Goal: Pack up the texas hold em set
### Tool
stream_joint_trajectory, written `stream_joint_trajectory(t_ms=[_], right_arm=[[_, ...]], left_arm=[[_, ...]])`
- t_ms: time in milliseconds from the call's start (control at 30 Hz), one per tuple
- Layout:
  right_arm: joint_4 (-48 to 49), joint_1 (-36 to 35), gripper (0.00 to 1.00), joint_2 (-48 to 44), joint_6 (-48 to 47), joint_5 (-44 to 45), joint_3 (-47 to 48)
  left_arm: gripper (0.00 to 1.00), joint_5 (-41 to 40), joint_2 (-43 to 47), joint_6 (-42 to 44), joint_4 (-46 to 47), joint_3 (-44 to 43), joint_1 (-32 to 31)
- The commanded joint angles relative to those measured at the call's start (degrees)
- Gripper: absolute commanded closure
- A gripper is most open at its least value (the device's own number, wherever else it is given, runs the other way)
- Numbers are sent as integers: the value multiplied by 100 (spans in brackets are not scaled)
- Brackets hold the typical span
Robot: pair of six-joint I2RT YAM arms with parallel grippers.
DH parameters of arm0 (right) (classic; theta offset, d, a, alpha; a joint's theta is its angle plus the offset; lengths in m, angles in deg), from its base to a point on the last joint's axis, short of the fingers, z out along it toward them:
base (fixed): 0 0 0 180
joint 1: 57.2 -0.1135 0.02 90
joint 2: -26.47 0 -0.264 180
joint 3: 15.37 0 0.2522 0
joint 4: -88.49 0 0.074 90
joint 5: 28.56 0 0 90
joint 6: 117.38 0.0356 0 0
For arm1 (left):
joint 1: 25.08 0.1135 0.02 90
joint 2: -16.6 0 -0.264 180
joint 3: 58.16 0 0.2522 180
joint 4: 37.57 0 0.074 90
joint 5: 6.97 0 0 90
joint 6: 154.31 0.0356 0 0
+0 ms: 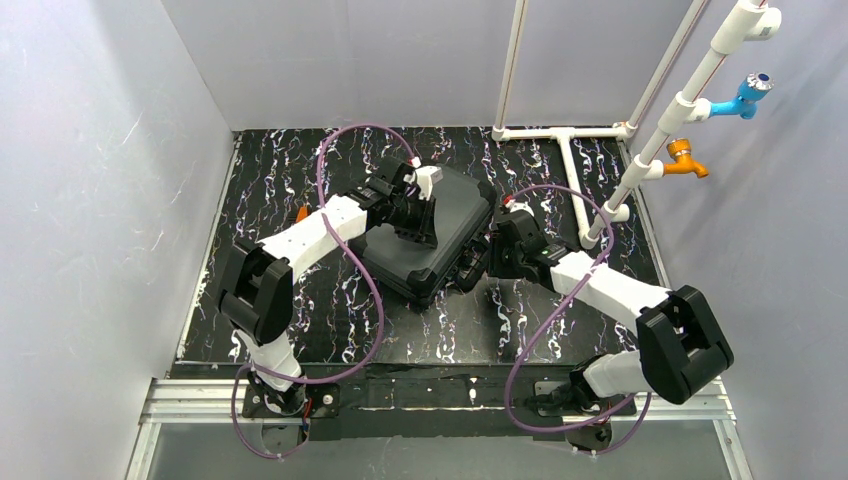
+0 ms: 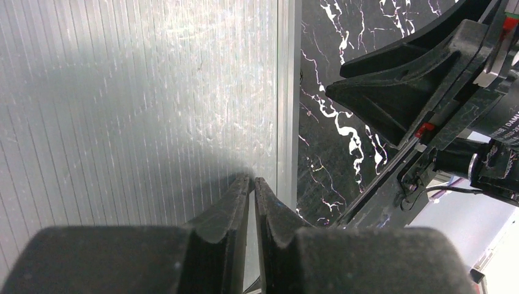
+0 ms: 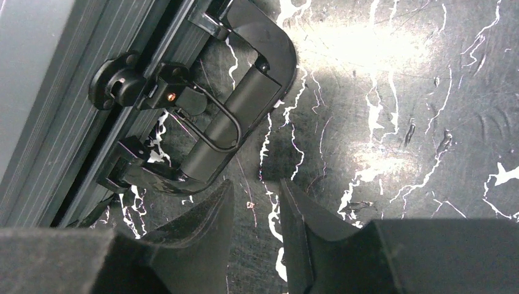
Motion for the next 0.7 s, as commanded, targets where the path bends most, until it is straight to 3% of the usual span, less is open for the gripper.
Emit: stream_joint_trajectory(t_ms=[0,667], right_arm=[[255,51,60,113,7,-35,-87],[628,88,70,629,1,-196,-76]], left_arm=[[94,30,-39,31,-72,329,-103],[99,-384,373,-108,137,1453,-248]])
